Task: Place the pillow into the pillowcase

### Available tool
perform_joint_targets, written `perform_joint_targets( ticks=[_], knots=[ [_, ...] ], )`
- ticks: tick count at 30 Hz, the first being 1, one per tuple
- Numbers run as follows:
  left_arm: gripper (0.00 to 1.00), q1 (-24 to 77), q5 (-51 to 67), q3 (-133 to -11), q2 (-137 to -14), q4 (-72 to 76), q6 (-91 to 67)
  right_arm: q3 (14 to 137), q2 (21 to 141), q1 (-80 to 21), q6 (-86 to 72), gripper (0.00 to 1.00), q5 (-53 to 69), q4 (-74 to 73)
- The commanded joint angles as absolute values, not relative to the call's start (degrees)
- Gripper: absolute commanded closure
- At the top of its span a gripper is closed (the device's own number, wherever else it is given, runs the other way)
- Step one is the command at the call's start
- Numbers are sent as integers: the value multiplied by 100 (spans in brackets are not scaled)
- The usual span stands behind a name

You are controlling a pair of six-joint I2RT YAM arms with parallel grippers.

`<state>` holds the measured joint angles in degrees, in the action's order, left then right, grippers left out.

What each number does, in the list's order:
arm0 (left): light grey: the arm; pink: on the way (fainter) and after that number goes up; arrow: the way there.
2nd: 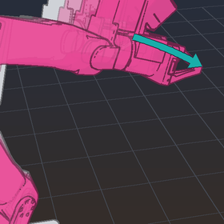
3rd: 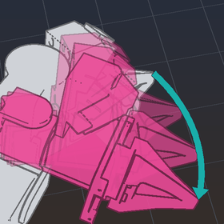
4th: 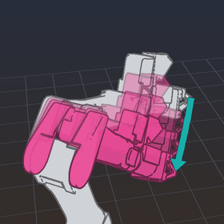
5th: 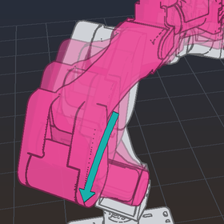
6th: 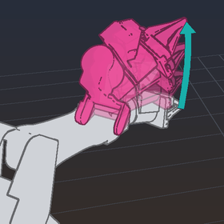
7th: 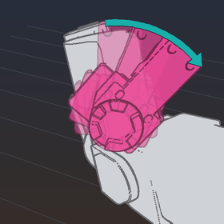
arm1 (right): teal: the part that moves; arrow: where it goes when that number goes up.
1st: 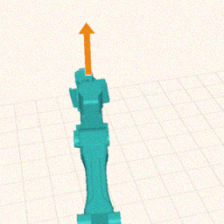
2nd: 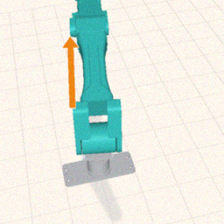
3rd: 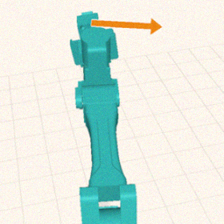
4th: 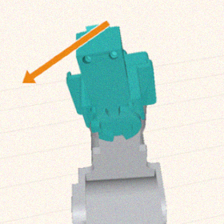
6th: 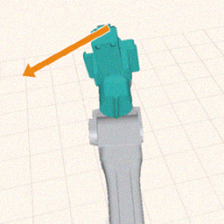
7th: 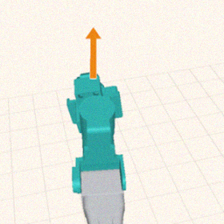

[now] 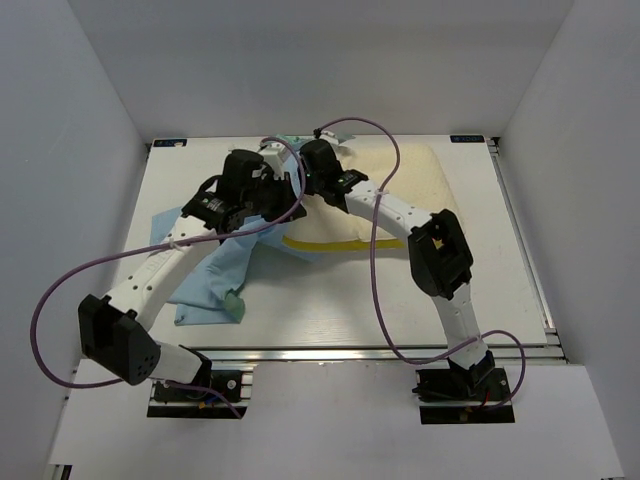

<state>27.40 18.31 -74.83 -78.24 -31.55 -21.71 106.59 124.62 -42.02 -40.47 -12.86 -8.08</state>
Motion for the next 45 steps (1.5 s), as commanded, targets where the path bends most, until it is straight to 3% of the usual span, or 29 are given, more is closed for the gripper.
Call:
perform_joint_targets(
  ticks=[1,9,12,17,18,21,22,26,32,35,36,39,40,45],
  knots=[
    [100,3146,2251,-7787,-7831,-3638,-2339,11144,12551,-3657,-4815,100,-1891,-544],
    [100,3146,2039,-6936,-7629,-3499,-2496,11048,12489,-2690,-5739,100,-1099,-686],
    [100,3146,2048,-6838,-7620,-3297,-2628,11022,12480,-2637,-5731,100,-941,-511],
    [100,3146,1811,-7224,-8243,-3208,-2575,10399,12419,-2733,-4994,100,365,385],
    [100,3146,1837,-7286,-8366,-3086,-2575,10258,12323,-2742,-4896,86,569,517],
    [100,3146,2012,-7488,-8788,-2788,-2654,9660,11999,-2742,-4405,60,1168,1027],
    [100,3146,2047,-7532,-8972,-2725,-2689,9537,11901,-2733,-4255,44,1317,1159],
    [100,3146,2171,-7743,-9272,-2523,-2742,8853,11209,-2593,-3361,20,2229,1493],
    [100,3146,2083,-7866,-9299,-2461,-2707,8710,10311,-2373,-1603,18,3409,329],
    [100,3146,2065,-8024,-9273,-2461,-2681,8386,9705,-2338,92,18,3779,-349],
    [100,3138,2065,-8155,-9290,-2496,-2672,8106,9425,-2338,1315,17,3979,-769],
    [100,3120,1978,-8428,-9308,-2671,-2654,7517,8915,-2347,3096,15,4112,-1508],
    [100,3077,1873,-8611,-9325,-2724,-2689,7114,8799,-2347,4486,14,4131,-1747],
    [100,2892,1925,-9034,-9413,-2935,-2768,5880,8121,-2513,6248,12,3483,-1336]
  ],
)
